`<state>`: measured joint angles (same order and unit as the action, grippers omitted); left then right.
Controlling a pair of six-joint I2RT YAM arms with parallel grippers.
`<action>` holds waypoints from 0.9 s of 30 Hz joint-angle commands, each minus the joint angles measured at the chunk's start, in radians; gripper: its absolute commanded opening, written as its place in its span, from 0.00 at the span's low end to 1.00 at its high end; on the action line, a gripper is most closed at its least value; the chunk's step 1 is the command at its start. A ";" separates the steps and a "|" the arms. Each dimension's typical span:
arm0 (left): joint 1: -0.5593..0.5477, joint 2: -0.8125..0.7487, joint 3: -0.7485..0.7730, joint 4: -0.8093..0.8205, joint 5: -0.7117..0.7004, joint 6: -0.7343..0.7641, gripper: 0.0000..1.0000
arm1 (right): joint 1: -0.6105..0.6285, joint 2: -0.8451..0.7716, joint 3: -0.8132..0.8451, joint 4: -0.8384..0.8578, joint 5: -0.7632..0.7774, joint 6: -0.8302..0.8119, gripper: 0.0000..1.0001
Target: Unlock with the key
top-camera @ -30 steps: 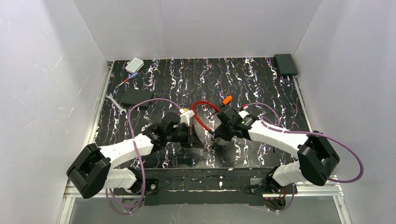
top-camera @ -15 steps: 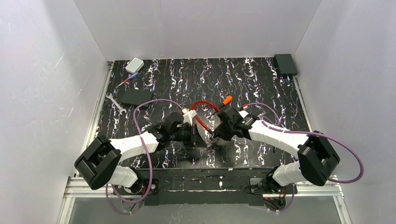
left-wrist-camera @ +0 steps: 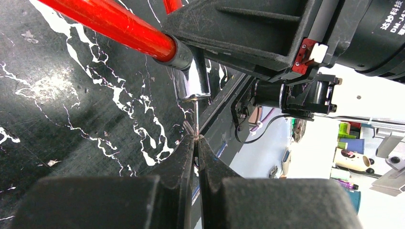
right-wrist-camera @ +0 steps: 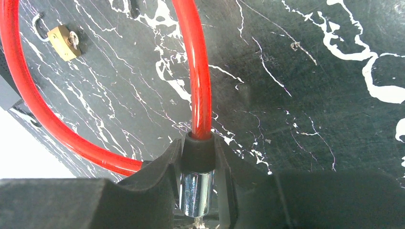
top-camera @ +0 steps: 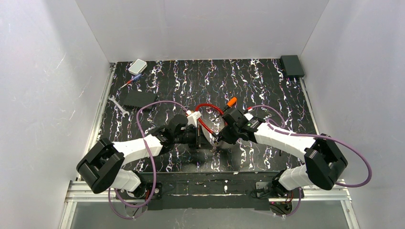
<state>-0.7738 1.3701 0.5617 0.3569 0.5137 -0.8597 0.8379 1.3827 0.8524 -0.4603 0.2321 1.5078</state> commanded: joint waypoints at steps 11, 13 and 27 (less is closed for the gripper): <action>-0.003 -0.011 -0.023 0.019 -0.050 -0.021 0.00 | -0.001 -0.020 -0.017 0.056 -0.004 0.011 0.01; -0.002 -0.012 -0.025 0.020 -0.055 -0.025 0.00 | -0.002 -0.023 -0.018 0.058 -0.004 0.012 0.01; -0.003 0.003 -0.029 0.049 -0.060 -0.054 0.00 | -0.002 -0.017 -0.016 0.074 -0.023 0.014 0.01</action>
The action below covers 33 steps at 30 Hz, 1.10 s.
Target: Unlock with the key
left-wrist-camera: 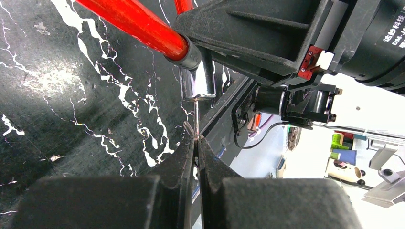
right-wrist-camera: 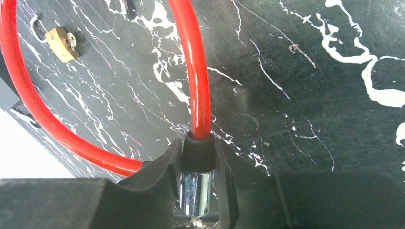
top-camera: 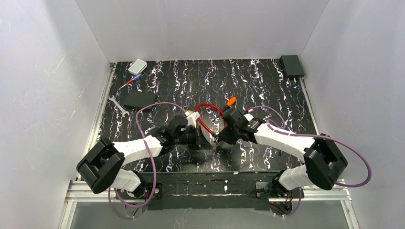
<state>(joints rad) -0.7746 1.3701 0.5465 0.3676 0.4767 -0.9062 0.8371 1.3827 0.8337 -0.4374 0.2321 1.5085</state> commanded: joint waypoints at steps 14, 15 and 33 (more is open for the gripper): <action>-0.002 -0.005 -0.039 0.065 -0.027 -0.046 0.00 | -0.001 -0.013 0.007 0.055 -0.024 0.015 0.01; -0.002 -0.006 -0.040 0.067 -0.027 -0.046 0.00 | -0.001 -0.013 0.006 0.057 -0.026 0.015 0.01; -0.002 0.006 -0.050 0.086 -0.032 -0.054 0.00 | -0.001 -0.003 0.000 0.069 -0.033 0.018 0.01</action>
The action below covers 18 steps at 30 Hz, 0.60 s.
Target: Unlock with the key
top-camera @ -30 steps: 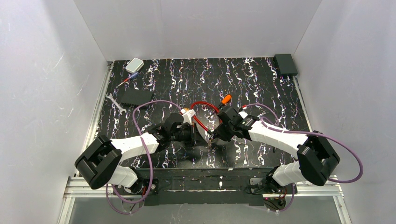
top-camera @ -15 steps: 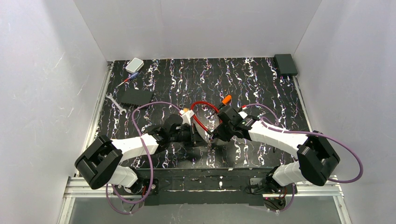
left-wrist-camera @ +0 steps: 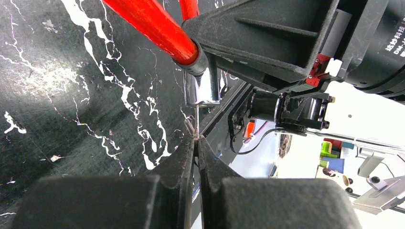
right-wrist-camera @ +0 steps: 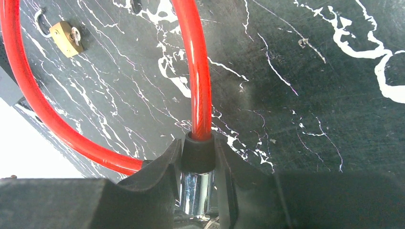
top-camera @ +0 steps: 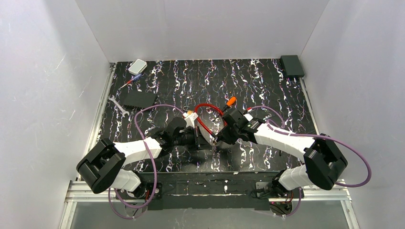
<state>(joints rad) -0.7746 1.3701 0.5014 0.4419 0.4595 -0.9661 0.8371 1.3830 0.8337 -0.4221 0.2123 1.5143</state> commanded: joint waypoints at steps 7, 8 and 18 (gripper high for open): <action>-0.002 0.016 0.010 0.017 -0.016 0.007 0.00 | -0.001 -0.006 -0.004 0.058 -0.022 0.004 0.01; -0.002 0.019 0.013 0.018 -0.015 0.007 0.00 | -0.001 -0.007 -0.007 0.062 -0.022 0.000 0.01; 0.000 0.050 0.030 0.019 -0.025 -0.015 0.00 | 0.000 -0.021 -0.038 0.101 -0.035 -0.029 0.01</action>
<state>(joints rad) -0.7746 1.4124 0.5037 0.4519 0.4591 -0.9817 0.8371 1.3830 0.7956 -0.3817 0.2031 1.4876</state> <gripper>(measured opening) 0.031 0.352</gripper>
